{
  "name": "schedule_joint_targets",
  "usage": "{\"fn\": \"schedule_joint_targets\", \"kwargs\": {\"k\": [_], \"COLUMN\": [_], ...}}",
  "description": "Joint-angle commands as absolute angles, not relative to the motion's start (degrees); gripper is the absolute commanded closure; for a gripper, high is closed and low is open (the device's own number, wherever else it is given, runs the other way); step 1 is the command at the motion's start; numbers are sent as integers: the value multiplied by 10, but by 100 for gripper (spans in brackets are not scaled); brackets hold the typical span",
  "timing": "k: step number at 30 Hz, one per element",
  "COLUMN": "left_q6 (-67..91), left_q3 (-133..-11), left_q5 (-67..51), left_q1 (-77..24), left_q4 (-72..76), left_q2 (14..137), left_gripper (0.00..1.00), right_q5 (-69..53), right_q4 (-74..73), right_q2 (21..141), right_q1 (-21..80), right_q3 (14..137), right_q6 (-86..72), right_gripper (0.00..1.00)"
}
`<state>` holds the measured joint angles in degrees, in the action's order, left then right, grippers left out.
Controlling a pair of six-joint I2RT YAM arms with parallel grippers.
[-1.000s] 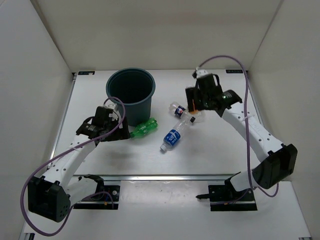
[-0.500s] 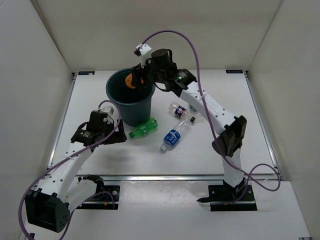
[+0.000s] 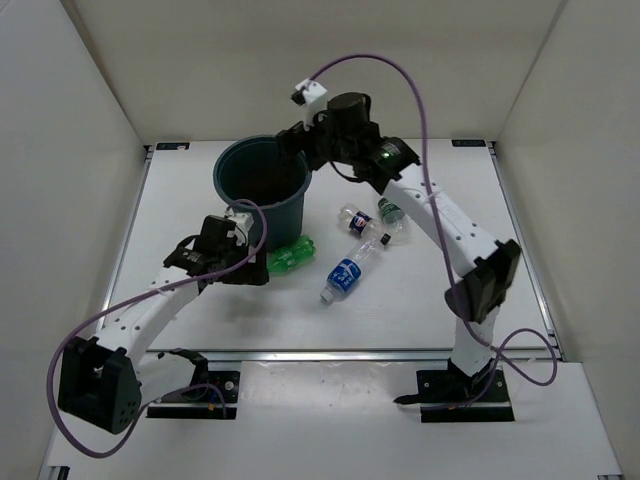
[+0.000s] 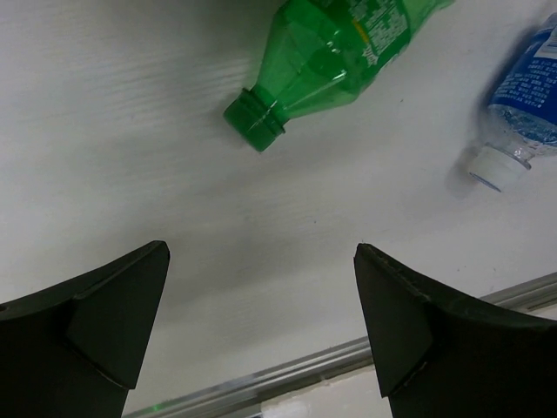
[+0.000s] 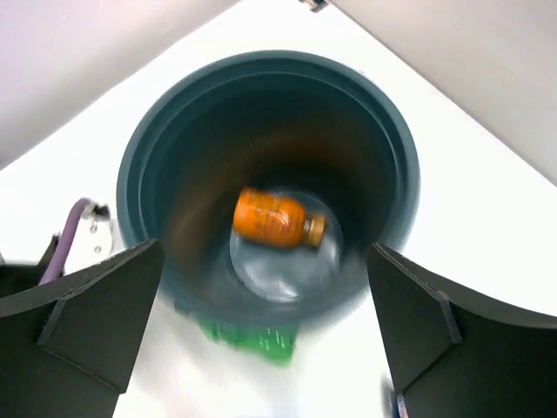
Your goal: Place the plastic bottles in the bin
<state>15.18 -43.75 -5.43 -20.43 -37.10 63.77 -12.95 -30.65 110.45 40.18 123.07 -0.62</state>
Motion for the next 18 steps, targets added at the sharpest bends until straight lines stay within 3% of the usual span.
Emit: {"fn": "schedule_joint_targets", "kwargs": {"k": [1, 8, 18], "left_q6": [121, 84, 104], "left_q3": [-458, -437, -341], "left_q5": [-73, -55, -27], "left_q1": [-213, -245, -243], "left_q4": [-305, -215, -134], "left_q2": [651, 677, 620], "left_gripper": [2, 1, 1], "right_q5": [-111, -155, -228], "right_q4": [-297, -272, -247], "right_q2": [990, 826, 662], "right_q1": [369, 268, 118], "right_q3": [1139, 896, 755], "right_q6": [-19, -69, -104], "right_gripper": [1, 0, 1]}}
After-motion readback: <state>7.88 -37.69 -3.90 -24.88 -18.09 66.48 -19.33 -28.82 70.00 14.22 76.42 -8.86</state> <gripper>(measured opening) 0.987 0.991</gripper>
